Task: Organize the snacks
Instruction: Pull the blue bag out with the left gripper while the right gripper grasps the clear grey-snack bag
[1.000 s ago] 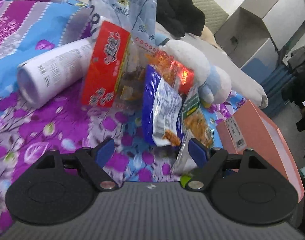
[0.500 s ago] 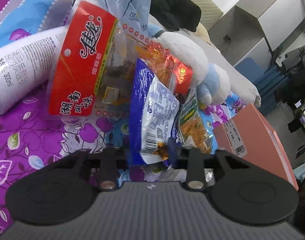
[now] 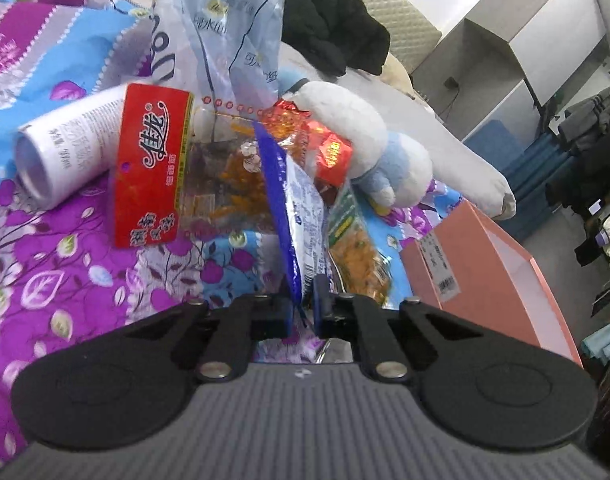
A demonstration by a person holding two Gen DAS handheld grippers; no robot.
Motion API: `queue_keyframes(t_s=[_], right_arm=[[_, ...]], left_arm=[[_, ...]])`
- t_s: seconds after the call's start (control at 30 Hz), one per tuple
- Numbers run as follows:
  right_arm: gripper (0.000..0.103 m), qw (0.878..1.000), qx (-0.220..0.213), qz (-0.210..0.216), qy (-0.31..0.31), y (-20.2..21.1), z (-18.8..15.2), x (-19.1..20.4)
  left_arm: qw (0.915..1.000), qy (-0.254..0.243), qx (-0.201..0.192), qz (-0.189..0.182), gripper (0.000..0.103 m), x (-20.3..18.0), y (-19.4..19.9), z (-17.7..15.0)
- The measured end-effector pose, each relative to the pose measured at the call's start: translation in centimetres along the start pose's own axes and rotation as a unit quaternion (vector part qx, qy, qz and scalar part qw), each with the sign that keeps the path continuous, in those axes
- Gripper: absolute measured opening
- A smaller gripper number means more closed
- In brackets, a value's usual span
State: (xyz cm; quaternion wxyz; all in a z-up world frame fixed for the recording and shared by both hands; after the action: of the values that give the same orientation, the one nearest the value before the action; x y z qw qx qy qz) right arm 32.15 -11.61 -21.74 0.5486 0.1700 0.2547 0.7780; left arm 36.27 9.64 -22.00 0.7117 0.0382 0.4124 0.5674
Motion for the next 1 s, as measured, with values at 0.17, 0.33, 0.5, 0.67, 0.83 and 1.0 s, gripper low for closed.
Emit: queue_keyframes(t_s=[0.17, 0.33, 0.5, 0.67, 0.83, 1.0], right_arm=[[0.075, 1.000, 0.004, 0.006, -0.004, 2.6, -1.0, 0.6], [0.075, 1.000, 0.007, 0.014, -0.010, 5.1, -2.1, 1.1], [0.074, 1.000, 0.014, 0.022, -0.013, 7.5, -3.6, 1.8], [0.074, 0.999, 0.026, 0.024, -0.013, 9.7, -5.1, 2.4], [0.075, 0.998, 0.047, 0.033, -0.025, 11.3, -6.5, 2.8], [0.075, 0.997, 0.068, 0.046, -0.010, 12.0, -8.0, 3.4]], left_arm=[[0.9999, 0.000, -0.009, 0.013, 0.009, -0.7, 3.7, -1.4], [0.9993, 0.005, -0.013, 0.036, 0.009, -1.2, 7.3, -3.2], [0.9975, 0.004, -0.010, 0.069, 0.009, -1.4, 10.8, -5.5], [0.9960, 0.019, -0.007, 0.086, 0.009, -1.5, 14.1, -7.9], [0.9935, 0.033, -0.003, 0.109, 0.010, -1.7, 16.6, -10.7], [0.9909, 0.046, 0.034, 0.122, 0.010, -1.4, 17.0, -12.7]])
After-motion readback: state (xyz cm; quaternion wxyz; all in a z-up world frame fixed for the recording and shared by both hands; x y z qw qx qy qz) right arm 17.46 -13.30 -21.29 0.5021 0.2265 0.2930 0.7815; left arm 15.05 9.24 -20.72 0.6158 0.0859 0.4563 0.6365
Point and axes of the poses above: each gripper's, at about its wrist camera, not at the fingertips, and y roughly against the way its jaws point, x to its left, z to its top, the point moved 1 cm from there along -y, roughly the way its jaws point, and after that the axes turned 4 degrees about -x, right-handed, at the moved point
